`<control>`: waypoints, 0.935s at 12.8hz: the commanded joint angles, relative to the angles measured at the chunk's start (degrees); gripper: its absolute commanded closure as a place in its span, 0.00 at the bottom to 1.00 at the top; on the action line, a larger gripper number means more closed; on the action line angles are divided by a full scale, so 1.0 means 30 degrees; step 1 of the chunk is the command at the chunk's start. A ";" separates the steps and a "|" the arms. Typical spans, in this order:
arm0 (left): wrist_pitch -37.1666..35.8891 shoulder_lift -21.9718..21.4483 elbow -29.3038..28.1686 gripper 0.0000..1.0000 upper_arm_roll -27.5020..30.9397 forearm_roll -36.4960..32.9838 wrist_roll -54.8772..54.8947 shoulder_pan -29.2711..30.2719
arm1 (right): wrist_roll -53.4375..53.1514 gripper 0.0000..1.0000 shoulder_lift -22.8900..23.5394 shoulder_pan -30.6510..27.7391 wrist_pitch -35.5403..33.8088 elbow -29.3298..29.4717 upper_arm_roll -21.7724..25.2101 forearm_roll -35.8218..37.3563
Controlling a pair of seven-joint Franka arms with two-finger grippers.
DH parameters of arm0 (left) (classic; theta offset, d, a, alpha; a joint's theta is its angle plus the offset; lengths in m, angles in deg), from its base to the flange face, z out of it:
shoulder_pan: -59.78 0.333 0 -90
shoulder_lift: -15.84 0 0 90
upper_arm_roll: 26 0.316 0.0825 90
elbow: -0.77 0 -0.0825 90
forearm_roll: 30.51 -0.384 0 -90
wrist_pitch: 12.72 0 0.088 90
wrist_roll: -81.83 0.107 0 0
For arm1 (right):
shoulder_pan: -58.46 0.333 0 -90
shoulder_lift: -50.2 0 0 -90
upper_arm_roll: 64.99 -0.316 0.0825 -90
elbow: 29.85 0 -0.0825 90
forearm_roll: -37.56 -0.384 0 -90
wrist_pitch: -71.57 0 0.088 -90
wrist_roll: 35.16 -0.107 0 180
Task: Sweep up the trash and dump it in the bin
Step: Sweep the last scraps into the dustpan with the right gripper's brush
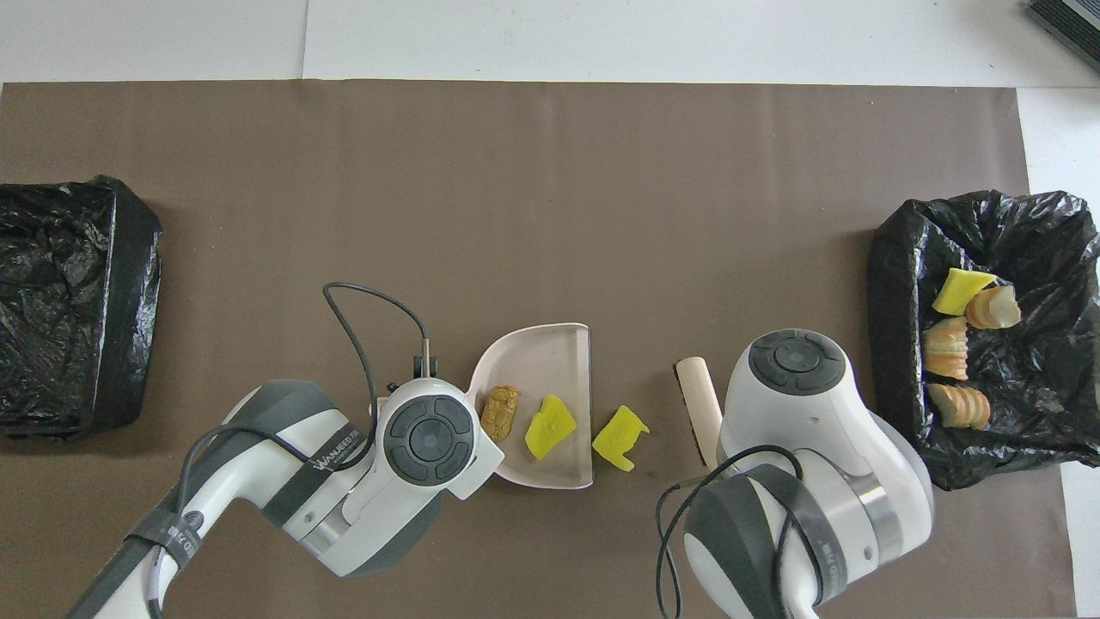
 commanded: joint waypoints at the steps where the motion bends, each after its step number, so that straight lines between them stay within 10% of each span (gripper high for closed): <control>1: 0.0813 -0.0481 -0.0796 1.00 0.0186 -0.0440 -0.0150 -0.0095 | -0.1650 1.00 -0.1715 0.0953 0.0309 -0.2131 -0.0208 -0.0181; 7: 0.1020 -0.0452 -0.0796 1.00 0.0186 -0.0440 -0.0150 -0.0066 | -0.3185 1.00 0.0656 0.3794 0.6835 -0.3221 -0.0237 -0.7091; 12: 0.1283 -0.0393 -0.0825 1.00 0.0186 -0.0440 -0.0150 0.0080 | -0.3481 1.00 0.1713 0.4913 0.7022 -0.1051 -0.0237 -0.8152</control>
